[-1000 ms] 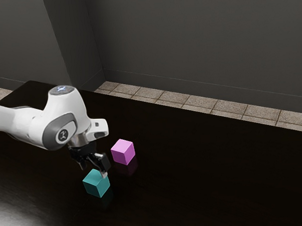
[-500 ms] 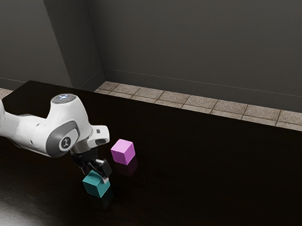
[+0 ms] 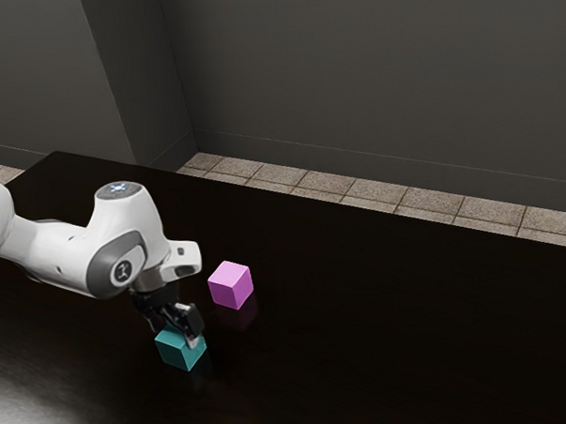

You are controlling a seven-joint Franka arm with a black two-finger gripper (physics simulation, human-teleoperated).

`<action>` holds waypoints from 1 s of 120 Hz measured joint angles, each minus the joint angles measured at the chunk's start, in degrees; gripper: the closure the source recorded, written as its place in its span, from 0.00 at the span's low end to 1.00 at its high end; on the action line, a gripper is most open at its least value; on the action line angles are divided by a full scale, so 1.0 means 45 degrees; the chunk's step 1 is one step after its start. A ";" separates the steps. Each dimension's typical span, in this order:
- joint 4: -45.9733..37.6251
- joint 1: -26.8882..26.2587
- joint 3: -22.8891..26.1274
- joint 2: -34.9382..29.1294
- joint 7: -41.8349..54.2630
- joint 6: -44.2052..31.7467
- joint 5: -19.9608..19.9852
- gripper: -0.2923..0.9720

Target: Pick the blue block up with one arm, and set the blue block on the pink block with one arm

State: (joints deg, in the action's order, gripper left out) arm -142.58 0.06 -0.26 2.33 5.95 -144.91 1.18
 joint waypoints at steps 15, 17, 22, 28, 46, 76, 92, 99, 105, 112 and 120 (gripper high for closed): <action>0.0001 0.0005 -0.0002 0.0082 0.0055 -0.0010 0.0016 0.24; 0.0001 -0.0007 -0.0002 0.0085 0.0059 -0.0011 0.0018 0.25; 0.0001 -0.0039 -0.0002 0.0090 0.0069 -0.0014 0.0022 0.27; 0.0001 -0.0078 -0.0001 0.0093 0.0080 -0.0016 0.0025 0.30; 0.0001 -0.0120 -0.0001 0.0094 0.0108 -0.0020 0.0027 0.36; 0.0020 -0.0101 -0.0009 0.0089 0.0118 -0.0027 -0.0002 0.44; 0.0020 -0.0104 -0.0012 0.0017 0.0088 -0.0027 -0.0033 0.47; 0.0020 -0.0107 -0.0016 -0.0050 0.0062 -0.0010 -0.0055 0.48; 0.0029 -0.0103 -0.0013 -0.0140 0.0037 0.0020 -0.0072 0.49; 0.0128 -0.0097 -0.0004 -0.0339 0.0006 0.0147 -0.0092 0.49; 0.0444 -0.0060 0.0040 -0.0601 -0.0029 0.0438 -0.0116 0.50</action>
State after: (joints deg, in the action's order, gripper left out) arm -140.58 -0.21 -0.08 -0.38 5.82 -142.94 0.66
